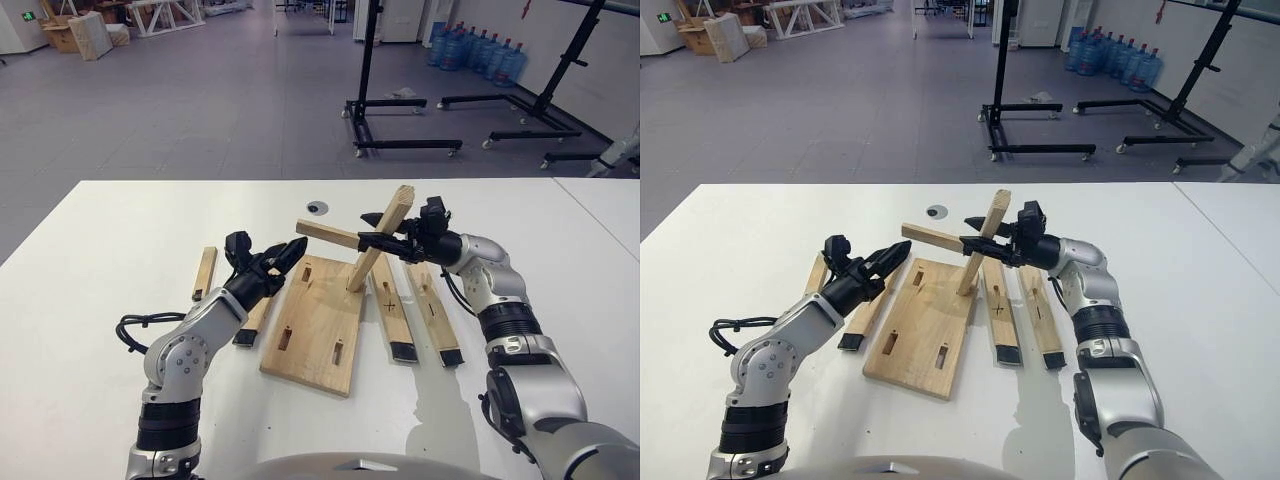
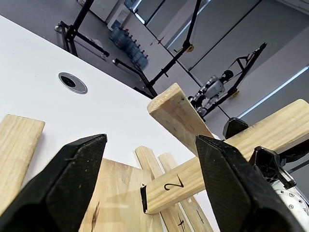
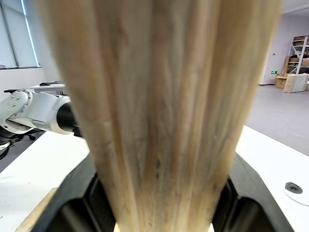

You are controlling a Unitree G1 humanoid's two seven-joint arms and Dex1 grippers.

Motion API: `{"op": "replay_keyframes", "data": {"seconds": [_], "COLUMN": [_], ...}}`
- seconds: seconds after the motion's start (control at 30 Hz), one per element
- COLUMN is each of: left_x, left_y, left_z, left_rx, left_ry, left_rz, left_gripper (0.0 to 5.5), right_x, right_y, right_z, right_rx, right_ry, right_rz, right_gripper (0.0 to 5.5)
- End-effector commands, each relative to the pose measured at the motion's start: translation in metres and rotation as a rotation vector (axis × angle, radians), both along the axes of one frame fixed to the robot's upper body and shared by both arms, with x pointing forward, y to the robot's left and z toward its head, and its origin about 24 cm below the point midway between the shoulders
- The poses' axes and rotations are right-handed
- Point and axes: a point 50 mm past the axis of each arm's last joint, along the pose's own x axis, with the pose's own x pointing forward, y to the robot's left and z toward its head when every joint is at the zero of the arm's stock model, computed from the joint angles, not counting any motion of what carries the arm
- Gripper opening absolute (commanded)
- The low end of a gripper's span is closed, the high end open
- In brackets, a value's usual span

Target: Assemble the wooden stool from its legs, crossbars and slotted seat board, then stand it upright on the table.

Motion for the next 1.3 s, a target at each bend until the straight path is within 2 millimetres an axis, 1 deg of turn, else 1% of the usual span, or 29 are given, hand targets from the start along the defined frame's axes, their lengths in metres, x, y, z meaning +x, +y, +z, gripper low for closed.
{"op": "replay_keyframes", "data": {"seconds": [0.03,0.2,0.4,0.47,0.57,0.7,0.93,0.97,1.0,1.1,1.23,1.3], "left_x": [-0.001,-0.001,0.000,0.000,0.000,0.000,-0.001,-0.001,-0.002,-0.003,-0.004,-0.004], "left_y": [0.001,0.000,0.000,-0.001,-0.001,0.000,-0.001,-0.001,-0.001,-0.001,-0.001,-0.001], "left_z": [0.001,0.000,0.000,0.000,0.000,0.000,-0.001,-0.001,-0.001,-0.003,-0.003,-0.003], "left_rx": [0.019,0.020,0.016,0.015,0.015,0.016,0.018,0.018,0.018,0.019,0.020,0.020], "left_ry": [0.003,0.008,0.008,0.008,0.007,0.007,0.011,0.012,0.013,0.018,0.019,0.019], "left_rz": [-0.002,-0.004,0.000,-0.001,-0.001,-0.001,-0.002,-0.002,-0.002,-0.002,-0.002,-0.002], "left_gripper": [3.34,3.34,3.34,3.34,3.34,3.34,3.34,3.34,3.34,3.34,3.34,3.34], "right_x": [-0.009,-0.011,-0.004,-0.001,0.002,0.001,0.000,0.001,0.002,0.007,0.010,0.009], "right_y": [0.004,0.011,0.011,0.011,0.014,0.018,0.016,0.016,0.015,0.015,0.015,0.011], "right_z": [-0.031,-0.039,-0.032,-0.029,-0.022,-0.024,-0.027,-0.026,-0.025,-0.017,-0.001,0.005], "right_rx": [-0.091,-0.095,-0.066,-0.085,-0.130,-0.193,-0.139,-0.127,-0.116,-0.069,-0.015,-0.010], "right_ry": [0.086,0.145,0.237,0.258,0.251,0.216,0.253,0.253,0.251,0.236,0.230,0.235], "right_rz": [-0.007,0.016,0.019,0.012,0.012,0.015,-0.012,-0.026,-0.040,-0.067,-0.033,-0.004], "right_gripper": [2.07,2.07,2.07,2.07,2.07,2.07,2.07,2.45,2.55,3.14,3.20,3.20]}}
